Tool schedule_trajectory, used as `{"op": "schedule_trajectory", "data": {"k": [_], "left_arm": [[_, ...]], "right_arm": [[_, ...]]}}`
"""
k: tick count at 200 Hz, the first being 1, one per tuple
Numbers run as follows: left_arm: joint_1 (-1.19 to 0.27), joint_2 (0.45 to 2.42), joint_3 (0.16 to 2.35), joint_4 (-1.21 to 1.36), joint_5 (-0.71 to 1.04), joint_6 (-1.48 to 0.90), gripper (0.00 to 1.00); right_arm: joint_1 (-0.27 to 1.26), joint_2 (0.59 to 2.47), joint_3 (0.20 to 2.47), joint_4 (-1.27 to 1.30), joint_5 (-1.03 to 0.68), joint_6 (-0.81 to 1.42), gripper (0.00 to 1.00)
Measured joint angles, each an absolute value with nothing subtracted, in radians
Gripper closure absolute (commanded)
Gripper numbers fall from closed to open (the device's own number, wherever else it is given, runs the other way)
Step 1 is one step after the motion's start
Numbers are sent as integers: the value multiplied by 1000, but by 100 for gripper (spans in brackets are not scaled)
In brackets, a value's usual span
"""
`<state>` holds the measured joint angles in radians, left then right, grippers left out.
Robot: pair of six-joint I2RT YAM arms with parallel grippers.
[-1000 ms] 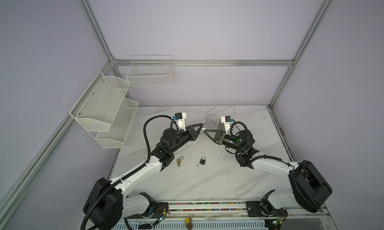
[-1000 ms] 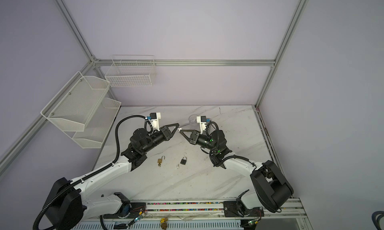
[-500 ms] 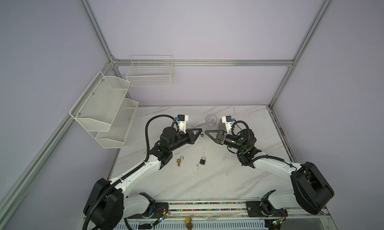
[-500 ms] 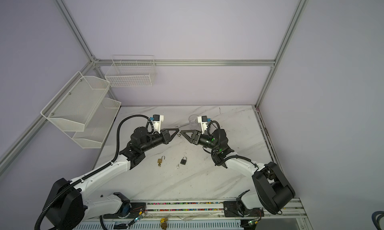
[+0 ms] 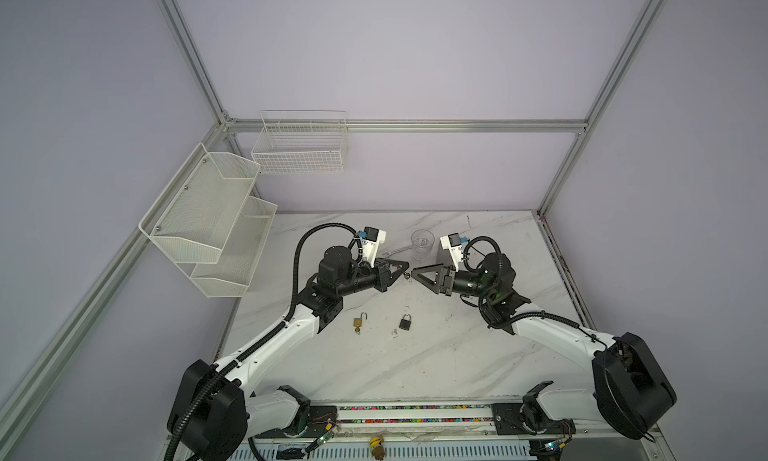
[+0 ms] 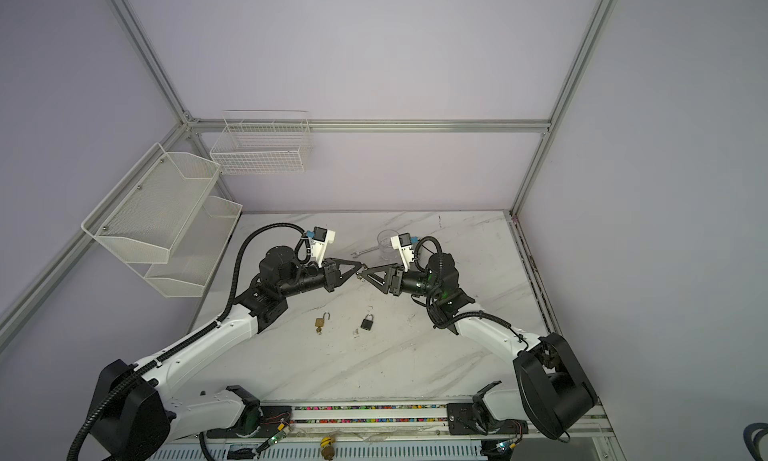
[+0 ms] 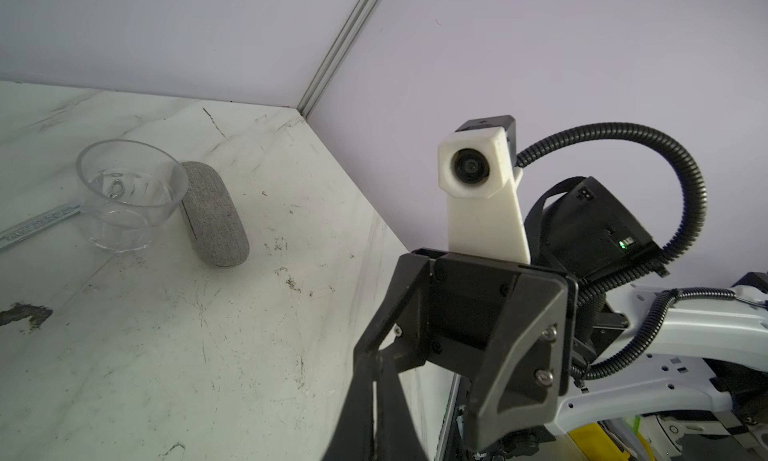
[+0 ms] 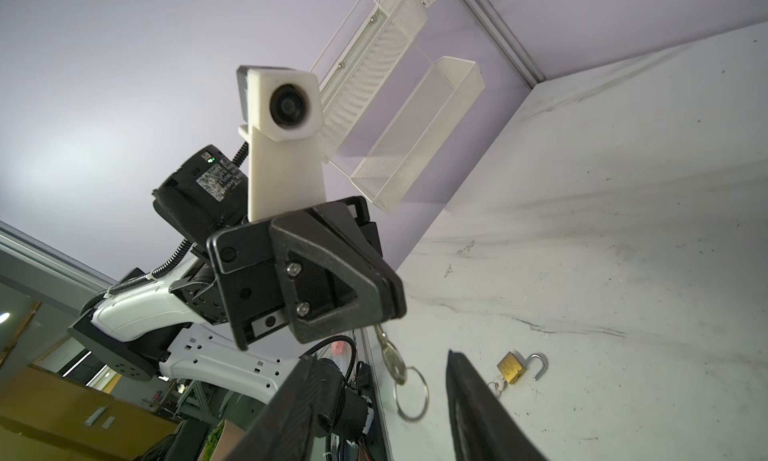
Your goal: Unlock with the key
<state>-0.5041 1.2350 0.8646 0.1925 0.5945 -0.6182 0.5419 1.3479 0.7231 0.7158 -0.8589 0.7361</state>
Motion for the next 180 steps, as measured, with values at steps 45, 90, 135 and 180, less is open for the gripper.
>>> {"op": "schedule_trajectory", "data": {"k": [45, 90, 135, 180], "left_arm": [[-504, 1253, 885, 193, 633, -616, 100], [-504, 1268, 892, 193, 641, -616, 100], [-503, 1273, 892, 193, 641, -616, 100], [-498, 1278, 900, 193, 640, -616, 100]], "right_arm": [[541, 1391, 756, 706, -896, 719, 57], [541, 1422, 758, 714, -932, 725, 74], [541, 1422, 758, 720, -942, 723, 81], [541, 1422, 758, 721, -950, 724, 87]]}}
